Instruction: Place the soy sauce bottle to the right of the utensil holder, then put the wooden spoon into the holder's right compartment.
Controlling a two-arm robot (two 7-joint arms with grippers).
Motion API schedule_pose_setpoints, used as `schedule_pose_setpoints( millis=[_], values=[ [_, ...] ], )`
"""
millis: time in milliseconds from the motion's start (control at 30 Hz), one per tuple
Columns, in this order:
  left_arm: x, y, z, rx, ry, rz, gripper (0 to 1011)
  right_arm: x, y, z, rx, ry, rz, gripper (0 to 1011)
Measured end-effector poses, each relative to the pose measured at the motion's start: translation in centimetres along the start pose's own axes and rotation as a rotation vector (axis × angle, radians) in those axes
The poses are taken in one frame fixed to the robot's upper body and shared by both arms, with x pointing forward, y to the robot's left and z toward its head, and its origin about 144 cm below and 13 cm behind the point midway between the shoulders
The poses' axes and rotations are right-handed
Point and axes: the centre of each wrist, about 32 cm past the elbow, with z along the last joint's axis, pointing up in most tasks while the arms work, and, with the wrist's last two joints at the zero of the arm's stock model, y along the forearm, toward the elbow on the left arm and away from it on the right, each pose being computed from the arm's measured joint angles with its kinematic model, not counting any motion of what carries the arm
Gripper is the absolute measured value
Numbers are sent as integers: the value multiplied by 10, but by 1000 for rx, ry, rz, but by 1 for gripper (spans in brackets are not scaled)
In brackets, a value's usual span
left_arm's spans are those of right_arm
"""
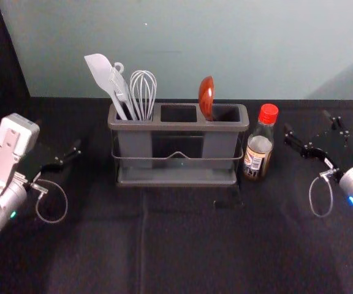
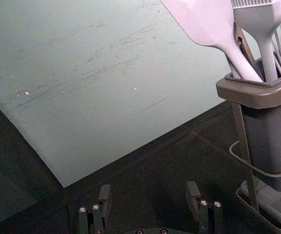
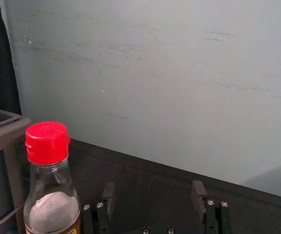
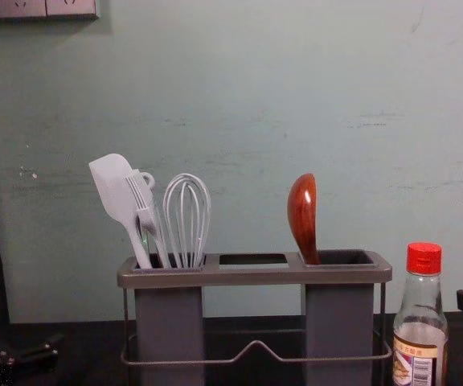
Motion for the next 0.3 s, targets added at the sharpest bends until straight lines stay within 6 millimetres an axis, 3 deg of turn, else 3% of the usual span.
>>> schedule_pose_setpoints(
  millis=[300],
  values=[
    [0,0,0,0,0,0,1000,0,0,0,0,0,0,1003]
  ],
)
